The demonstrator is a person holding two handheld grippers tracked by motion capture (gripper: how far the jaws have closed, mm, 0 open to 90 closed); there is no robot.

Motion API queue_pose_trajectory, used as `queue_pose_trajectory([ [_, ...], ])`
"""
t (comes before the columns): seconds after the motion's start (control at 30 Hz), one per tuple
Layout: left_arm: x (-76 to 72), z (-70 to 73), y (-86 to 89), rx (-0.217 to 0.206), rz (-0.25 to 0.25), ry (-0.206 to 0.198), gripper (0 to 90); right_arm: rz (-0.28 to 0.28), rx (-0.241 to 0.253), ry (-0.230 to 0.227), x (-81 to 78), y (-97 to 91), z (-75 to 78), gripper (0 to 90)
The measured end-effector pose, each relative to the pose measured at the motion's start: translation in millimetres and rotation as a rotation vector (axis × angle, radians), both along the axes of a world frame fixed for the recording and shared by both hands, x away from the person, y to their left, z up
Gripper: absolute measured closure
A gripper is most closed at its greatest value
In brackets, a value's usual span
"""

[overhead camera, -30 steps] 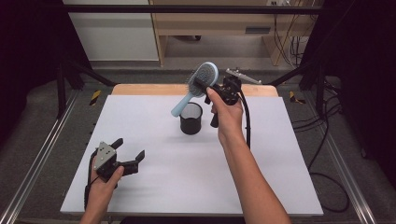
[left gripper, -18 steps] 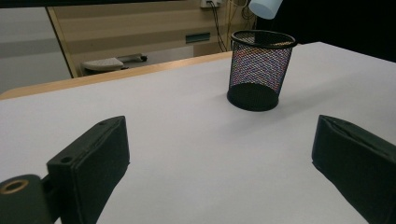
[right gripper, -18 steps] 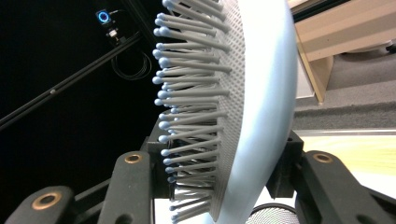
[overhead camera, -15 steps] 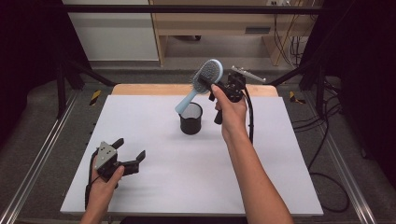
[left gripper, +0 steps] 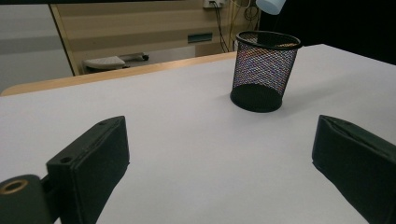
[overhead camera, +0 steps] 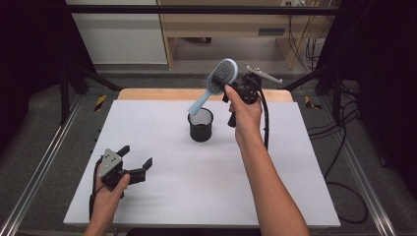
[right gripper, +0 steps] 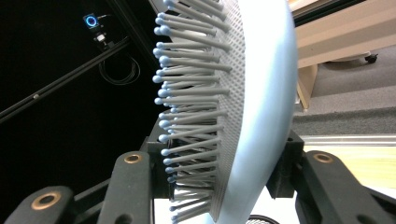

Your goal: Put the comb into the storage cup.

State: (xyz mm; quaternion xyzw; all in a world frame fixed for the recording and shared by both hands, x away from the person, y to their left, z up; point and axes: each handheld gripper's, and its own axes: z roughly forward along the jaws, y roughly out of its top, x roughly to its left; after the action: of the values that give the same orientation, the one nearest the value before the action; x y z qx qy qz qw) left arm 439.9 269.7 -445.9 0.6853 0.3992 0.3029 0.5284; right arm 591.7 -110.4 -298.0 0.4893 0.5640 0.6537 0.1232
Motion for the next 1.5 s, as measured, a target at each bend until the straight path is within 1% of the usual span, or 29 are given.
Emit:
queue_pose_trajectory([
  [0.37, 0.0, -0.2, 0.4, -0.002, -0.001, 0.002, 4.1, -0.022, -0.046, -0.003, 2.6, -2.0, -1.8, 54.0],
  [0.57, 0.2, -0.3, 0.6, -0.004, -0.001, 0.002, 4.1, -0.026, -0.060, -0.002, 3.4, -1.4, -3.2, 53.9],
  [0.8, 0.3, -0.3, 0.5, -0.002, -0.002, 0.003, 4.1, -0.024, -0.103, 0.000, 5.5, 2.6, -7.4, 53.9],
  [1.07, 0.1, -0.1, 1.1, -0.002, 0.000, 0.003, 4.2, -0.019, -0.150, 0.014, 10.0, 6.9, -15.3, 53.8],
  [1.13, 0.0, 0.0, 1.2, -0.006, -0.001, 0.000, 4.2, -0.026, -0.160, 0.019, 10.8, 8.3, -16.5, 53.8],
  [1.23, 0.3, 0.0, 2.0, -0.009, 0.000, 0.003, 4.1, -0.047, -0.180, 0.010, 10.6, 10.8, -16.9, 53.8],
  [1.3, 0.7, -0.5, 2.2, -0.006, 0.002, 0.004, 4.2, -0.047, -0.181, 0.018, 11.8, 11.6, -17.7, 53.8],
  [1.5, 1.1, -1.6, 1.7, -0.003, 0.005, 0.008, 4.2, -0.031, -0.207, 0.046, 15.8, 12.6, -22.6, 53.8],
])
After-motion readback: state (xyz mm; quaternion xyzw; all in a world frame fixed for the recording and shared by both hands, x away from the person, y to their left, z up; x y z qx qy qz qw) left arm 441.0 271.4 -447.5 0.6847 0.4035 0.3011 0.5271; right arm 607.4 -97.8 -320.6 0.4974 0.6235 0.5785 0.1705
